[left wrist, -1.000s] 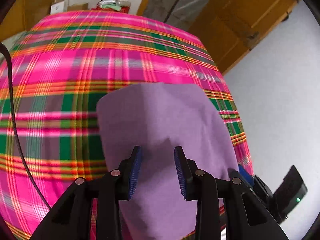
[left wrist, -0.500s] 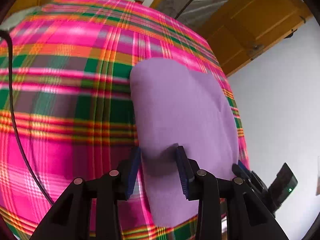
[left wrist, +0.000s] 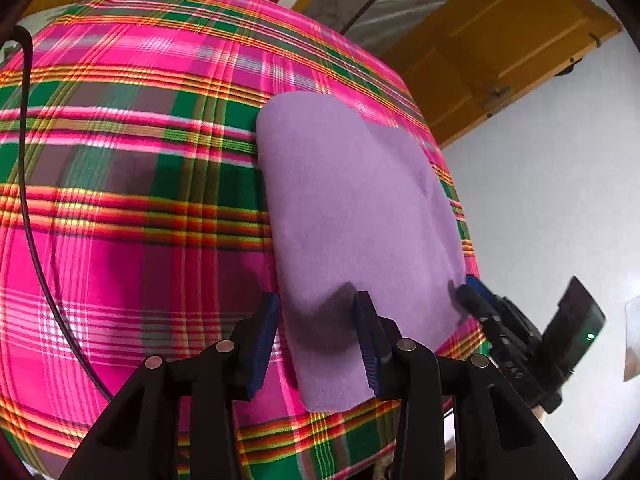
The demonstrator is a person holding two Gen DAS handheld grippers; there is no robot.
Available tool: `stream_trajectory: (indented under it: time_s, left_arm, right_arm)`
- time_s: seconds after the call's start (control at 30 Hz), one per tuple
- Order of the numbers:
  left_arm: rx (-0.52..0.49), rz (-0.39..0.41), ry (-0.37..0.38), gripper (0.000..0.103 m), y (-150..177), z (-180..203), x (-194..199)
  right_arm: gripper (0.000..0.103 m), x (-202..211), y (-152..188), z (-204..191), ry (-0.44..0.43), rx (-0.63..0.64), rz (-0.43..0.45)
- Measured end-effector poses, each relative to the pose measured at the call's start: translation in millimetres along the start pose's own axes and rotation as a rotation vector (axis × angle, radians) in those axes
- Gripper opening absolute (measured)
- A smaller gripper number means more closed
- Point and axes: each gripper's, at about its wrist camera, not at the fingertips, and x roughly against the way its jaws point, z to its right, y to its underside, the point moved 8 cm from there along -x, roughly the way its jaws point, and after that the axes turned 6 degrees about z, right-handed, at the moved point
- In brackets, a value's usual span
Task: Fold clothes
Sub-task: 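Move both tools to the garment's folded edge and grasp it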
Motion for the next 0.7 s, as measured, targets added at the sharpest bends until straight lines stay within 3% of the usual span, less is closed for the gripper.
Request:
stream_trajectory:
  time_s: [0.33,0.43,0.57,0.7]
  left_arm:
    - [-0.056,0.009,-0.014,0.041,8.5,0.3,1.9]
    - [-0.053,0.008,-0.01,0.047,9.6,-3.9,2.8]
    - [-0.054,0.004,-0.002,0.047,6.0,-6.2,5.1]
    - [-0.046,0.009,0.011,0.047,-1.9,-5.4,6.5]
  right_arm:
    - [0.035,10.7,34.4,15.3,-0.006,-0.056,-0.038]
    - [0.035,18.0,40.4,18.5,-0.003,-0.055,-0.065]
    - [0.035,36.9,32.5,21.8,-0.019,-0.035,-0.075]
    - [0.035,57.7,5.9,25.4,-0.07,-0.049,-0.032]
